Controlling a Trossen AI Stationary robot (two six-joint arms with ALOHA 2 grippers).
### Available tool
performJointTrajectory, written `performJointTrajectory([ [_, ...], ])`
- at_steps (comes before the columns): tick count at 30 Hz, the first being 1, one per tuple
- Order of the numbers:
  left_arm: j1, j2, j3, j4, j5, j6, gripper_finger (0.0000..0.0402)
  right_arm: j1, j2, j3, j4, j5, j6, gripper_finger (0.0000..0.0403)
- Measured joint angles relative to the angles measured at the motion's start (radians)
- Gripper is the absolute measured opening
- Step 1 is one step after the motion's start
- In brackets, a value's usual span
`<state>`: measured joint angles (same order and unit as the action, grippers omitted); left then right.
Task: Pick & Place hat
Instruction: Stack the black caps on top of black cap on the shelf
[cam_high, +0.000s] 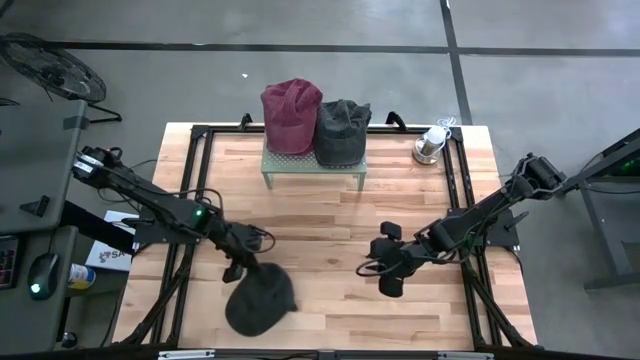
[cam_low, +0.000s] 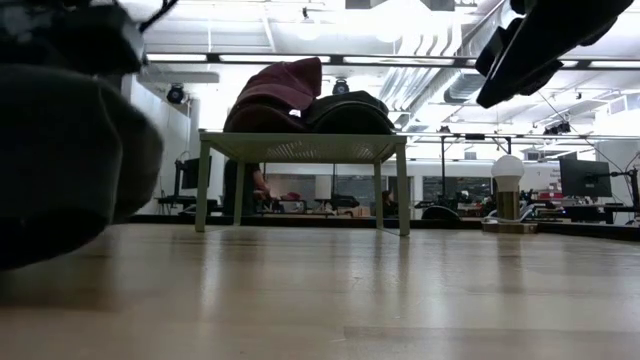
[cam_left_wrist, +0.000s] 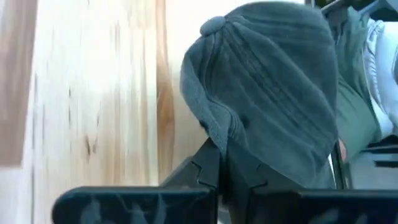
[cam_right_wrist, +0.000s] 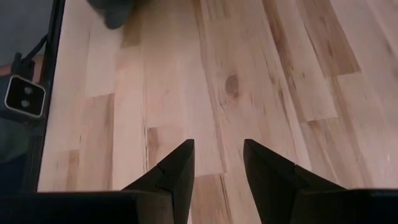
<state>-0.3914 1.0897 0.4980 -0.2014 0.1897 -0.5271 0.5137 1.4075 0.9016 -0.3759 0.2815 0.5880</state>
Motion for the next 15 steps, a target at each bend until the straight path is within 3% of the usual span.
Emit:
performJointTrajectory([
  [10,-0.104,0.000,0.161,-0.001,-0.200,0.108,0.0001,0.000,0.000,0.000,0.014,0.046,0.070,0.0130],
  [15,-0.177,0.000,0.230,0.019,-0.355,0.145,0.0001,0.005,0.000,-0.001,0.155,0.045,0.058,0.0130],
])
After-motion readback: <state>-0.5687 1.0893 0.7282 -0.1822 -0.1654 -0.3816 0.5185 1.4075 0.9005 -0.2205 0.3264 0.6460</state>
